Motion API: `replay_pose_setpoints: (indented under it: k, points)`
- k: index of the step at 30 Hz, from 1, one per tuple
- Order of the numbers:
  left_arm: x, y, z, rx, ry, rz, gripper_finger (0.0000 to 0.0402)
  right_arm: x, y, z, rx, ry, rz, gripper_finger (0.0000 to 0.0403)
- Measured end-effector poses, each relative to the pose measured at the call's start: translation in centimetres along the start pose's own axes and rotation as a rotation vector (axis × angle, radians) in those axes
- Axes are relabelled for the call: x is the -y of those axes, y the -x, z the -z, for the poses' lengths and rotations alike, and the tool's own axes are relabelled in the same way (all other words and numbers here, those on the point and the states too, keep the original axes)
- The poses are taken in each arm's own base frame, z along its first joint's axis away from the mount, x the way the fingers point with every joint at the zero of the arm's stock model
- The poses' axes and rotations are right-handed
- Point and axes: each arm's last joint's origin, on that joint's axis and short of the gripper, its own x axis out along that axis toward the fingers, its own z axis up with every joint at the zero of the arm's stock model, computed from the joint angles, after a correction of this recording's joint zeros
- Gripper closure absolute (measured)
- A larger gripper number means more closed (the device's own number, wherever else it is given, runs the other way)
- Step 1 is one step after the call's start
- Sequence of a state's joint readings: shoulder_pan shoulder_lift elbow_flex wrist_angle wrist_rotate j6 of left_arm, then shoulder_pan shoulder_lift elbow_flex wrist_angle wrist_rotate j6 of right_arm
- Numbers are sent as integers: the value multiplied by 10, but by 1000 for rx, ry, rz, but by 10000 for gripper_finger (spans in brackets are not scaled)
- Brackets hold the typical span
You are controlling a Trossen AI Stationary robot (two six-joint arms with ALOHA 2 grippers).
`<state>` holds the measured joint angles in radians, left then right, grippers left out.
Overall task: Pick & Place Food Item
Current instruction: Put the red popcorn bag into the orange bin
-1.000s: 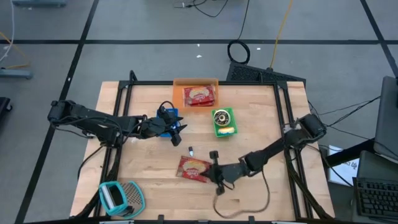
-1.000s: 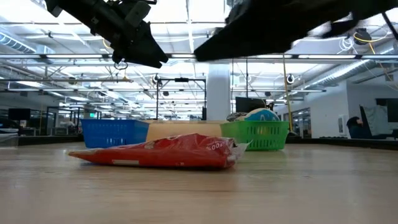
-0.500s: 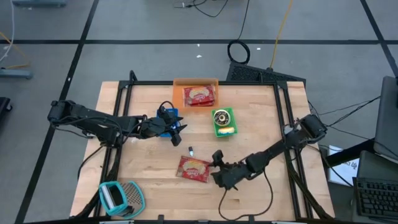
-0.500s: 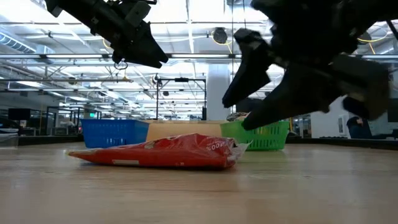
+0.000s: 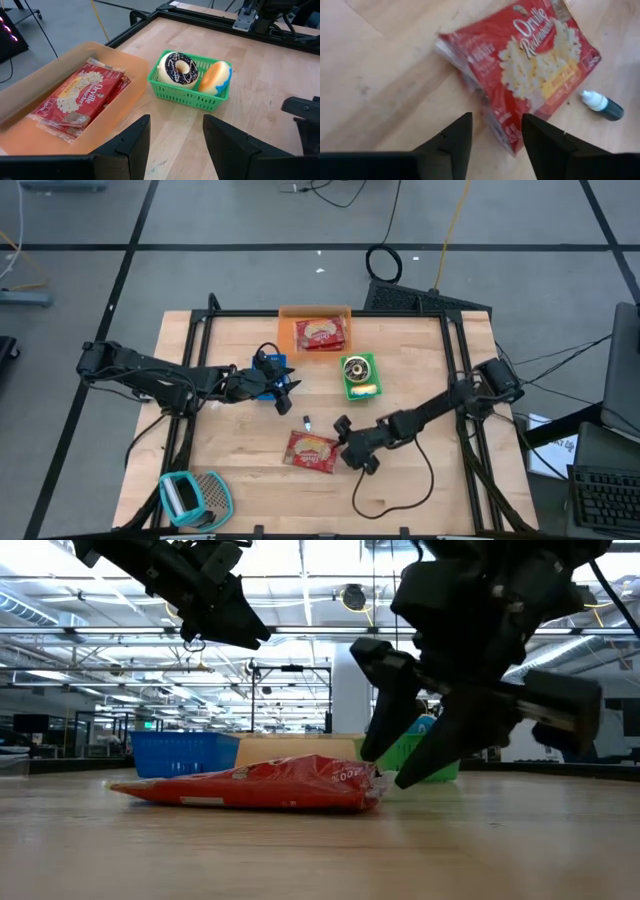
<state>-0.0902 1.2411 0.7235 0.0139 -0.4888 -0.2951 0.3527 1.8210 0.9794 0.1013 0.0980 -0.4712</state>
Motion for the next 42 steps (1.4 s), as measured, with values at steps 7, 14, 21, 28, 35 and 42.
replay_pose_setpoints:
  k: [7,14,21,28,35,42]
  points:
    - [0,0,0,0,0,0,217,10,-2,13,-5,79,-38,283]
    - [0,0,0,0,0,0,217,12,-2,18,40,147,-115,302]
    - [0,0,0,2,1,1,217,13,-3,18,47,150,-122,360]
    - [0,0,0,2,1,1,217,21,-2,23,-10,105,-47,402]
    - [0,0,-1,5,3,2,217,37,34,7,60,27,33,402]
    - [0,0,-1,11,6,4,217,51,76,-8,183,-14,84,403]
